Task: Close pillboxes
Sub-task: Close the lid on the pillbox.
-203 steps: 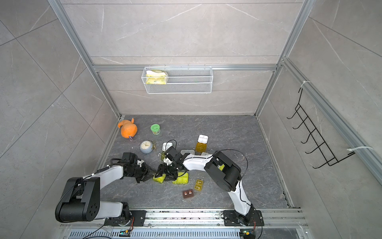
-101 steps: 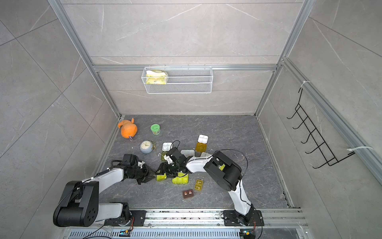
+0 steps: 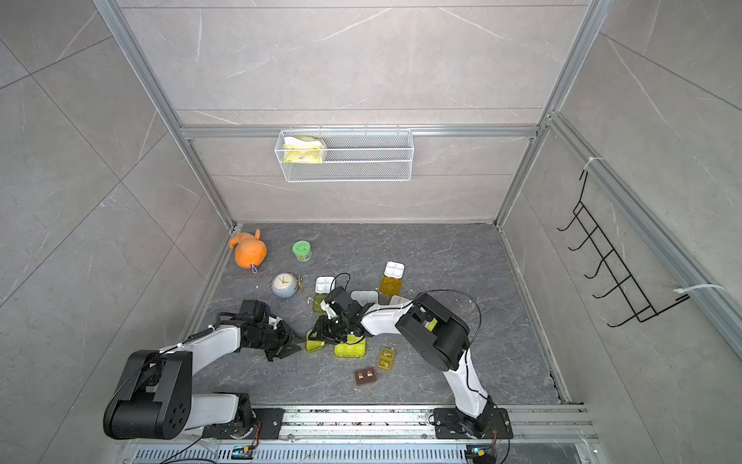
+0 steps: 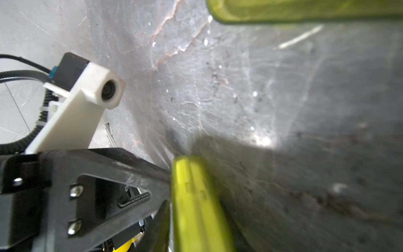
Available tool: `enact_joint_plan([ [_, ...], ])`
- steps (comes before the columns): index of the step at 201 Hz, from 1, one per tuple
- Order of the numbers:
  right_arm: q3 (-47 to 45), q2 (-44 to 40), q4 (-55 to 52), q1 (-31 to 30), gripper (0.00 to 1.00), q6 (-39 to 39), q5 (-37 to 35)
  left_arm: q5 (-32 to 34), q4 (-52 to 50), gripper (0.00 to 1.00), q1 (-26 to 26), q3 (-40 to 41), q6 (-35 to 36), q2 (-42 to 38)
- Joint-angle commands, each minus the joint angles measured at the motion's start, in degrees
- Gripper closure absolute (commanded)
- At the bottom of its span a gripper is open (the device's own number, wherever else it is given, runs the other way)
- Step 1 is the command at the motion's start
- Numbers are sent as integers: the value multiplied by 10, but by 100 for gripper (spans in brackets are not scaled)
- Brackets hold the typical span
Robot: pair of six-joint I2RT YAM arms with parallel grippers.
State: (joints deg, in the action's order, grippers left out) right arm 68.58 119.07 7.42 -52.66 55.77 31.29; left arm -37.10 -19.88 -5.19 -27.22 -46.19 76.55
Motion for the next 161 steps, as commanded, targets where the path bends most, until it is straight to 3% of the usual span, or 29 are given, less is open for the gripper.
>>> enact_joint_plan([
  [1, 11, -1, -23, 3, 71, -13, -9, 36, -67, 63, 8, -19, 27, -18],
  [26, 13, 2, -23, 5, 77, -13, -5, 53, -99, 61, 21, -38, 41, -39],
  [104, 21, 9, -8, 5, 78, -5, 9, 53, -119, 60, 36, -57, 50, -52],
  [127, 52, 33, -21, -6, 68, -8, 25, 61, -132, 57, 43, -66, 52, -65],
  [161, 133, 62, -131, -33, 44, -56, 18, 66, -143, 54, 53, -75, 55, -77],
])
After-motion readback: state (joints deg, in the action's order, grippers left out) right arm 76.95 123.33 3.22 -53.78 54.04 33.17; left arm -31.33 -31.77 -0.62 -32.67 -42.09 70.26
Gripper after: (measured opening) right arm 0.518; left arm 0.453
